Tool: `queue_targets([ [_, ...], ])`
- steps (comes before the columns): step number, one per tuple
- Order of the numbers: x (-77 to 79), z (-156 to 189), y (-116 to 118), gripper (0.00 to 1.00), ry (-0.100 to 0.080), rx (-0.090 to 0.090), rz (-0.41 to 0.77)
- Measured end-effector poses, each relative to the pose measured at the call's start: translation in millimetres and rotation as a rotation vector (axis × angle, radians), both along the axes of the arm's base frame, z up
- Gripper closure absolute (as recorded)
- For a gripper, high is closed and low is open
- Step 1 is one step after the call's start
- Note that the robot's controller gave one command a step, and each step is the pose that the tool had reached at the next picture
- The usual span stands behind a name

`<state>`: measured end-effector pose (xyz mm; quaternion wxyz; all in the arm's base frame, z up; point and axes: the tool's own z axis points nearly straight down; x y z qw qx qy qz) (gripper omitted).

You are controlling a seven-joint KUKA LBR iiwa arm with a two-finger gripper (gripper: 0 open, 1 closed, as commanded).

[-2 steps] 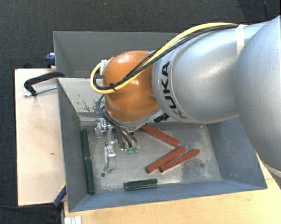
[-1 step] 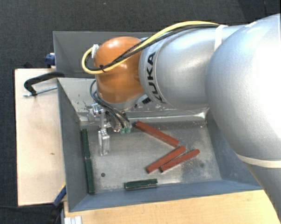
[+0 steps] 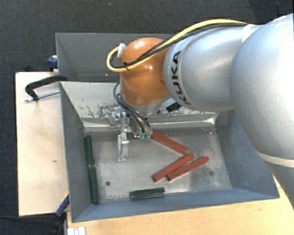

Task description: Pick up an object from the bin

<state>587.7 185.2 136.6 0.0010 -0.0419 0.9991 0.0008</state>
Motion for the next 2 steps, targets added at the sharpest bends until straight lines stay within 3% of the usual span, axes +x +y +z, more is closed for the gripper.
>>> queue_targets([
  [1,2.1,-4.0,-24.2,0.00,0.000,-0.001,0.130],
  [2,3.2,-4.7,-29.6,0.00,0.000,0.000,0.165],
])
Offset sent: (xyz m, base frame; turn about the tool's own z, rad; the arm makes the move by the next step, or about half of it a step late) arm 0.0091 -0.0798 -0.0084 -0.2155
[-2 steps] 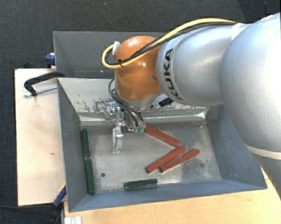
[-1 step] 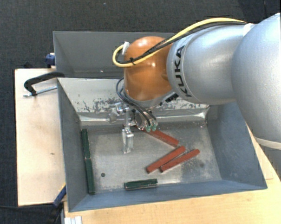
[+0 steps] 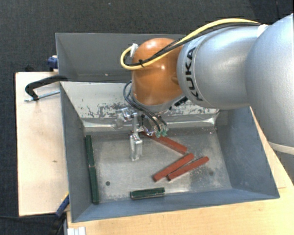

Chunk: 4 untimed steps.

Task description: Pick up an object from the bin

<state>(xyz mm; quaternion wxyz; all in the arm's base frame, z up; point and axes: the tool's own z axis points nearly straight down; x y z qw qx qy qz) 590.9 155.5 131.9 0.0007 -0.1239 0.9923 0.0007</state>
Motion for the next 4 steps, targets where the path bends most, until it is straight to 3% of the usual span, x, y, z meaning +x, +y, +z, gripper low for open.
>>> queue_targets([
  [1,8.9,-35,5,0.00,-0.005,-0.003,0.110],
  [2,-15.3,-22,-16,0.00,0.009,0.002,0.178],
  [3,-9.3,10,-51,0.00,-0.006,0.000,0.298],
  [4,1.2,5,-69,0.00,-0.007,0.001,0.278],
])
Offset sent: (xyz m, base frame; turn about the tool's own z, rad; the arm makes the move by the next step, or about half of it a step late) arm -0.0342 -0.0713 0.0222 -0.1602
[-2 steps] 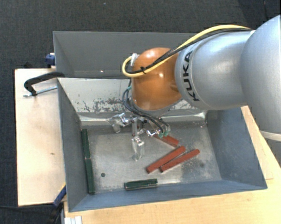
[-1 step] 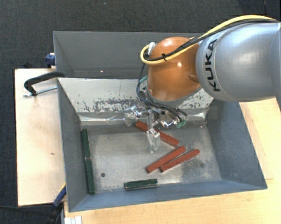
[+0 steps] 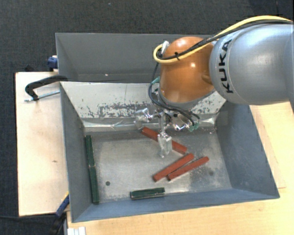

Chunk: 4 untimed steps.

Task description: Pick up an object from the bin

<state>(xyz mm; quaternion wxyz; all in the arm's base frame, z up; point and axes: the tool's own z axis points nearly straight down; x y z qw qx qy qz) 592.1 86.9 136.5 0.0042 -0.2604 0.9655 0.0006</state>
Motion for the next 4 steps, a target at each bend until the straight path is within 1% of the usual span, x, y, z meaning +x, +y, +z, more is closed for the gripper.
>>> queue_targets([
  [1,3.0,-42,-29,0.00,0.000,0.000,-0.062],
  [2,-3.6,-65,-48,0.00,-0.004,0.002,-0.018],
  [3,-11.2,-53,-67,0.00,0.000,-0.002,0.188],
  [4,-16.9,-39,-124,0.00,0.001,-0.002,0.237],
])
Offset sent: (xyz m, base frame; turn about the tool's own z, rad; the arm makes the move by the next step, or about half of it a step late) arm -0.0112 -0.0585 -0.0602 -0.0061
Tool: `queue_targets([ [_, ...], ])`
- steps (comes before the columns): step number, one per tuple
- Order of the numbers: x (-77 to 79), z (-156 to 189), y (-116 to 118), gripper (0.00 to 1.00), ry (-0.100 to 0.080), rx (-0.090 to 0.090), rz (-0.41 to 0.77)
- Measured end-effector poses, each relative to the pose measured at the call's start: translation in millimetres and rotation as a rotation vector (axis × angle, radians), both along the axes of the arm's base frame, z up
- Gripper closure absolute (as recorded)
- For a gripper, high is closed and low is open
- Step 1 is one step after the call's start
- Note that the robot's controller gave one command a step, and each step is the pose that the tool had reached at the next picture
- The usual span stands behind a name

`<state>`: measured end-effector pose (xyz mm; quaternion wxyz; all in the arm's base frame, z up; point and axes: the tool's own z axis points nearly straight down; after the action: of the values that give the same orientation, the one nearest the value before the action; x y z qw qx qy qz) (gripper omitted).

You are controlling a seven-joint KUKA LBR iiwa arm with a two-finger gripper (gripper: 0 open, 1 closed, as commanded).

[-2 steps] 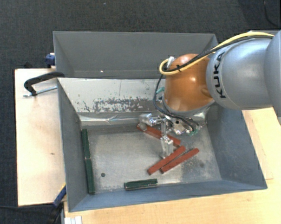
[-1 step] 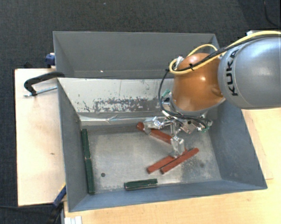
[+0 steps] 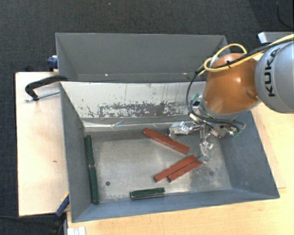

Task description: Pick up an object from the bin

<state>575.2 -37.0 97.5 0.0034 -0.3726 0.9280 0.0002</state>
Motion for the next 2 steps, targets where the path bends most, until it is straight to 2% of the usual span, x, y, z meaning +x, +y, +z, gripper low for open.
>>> queue_targets([
  [1,-21.4,-8,-26,0.00,0.002,-0.006,0.030],
  [2,-56.0,-27,27,1.00,0.005,-0.001,0.028],
])
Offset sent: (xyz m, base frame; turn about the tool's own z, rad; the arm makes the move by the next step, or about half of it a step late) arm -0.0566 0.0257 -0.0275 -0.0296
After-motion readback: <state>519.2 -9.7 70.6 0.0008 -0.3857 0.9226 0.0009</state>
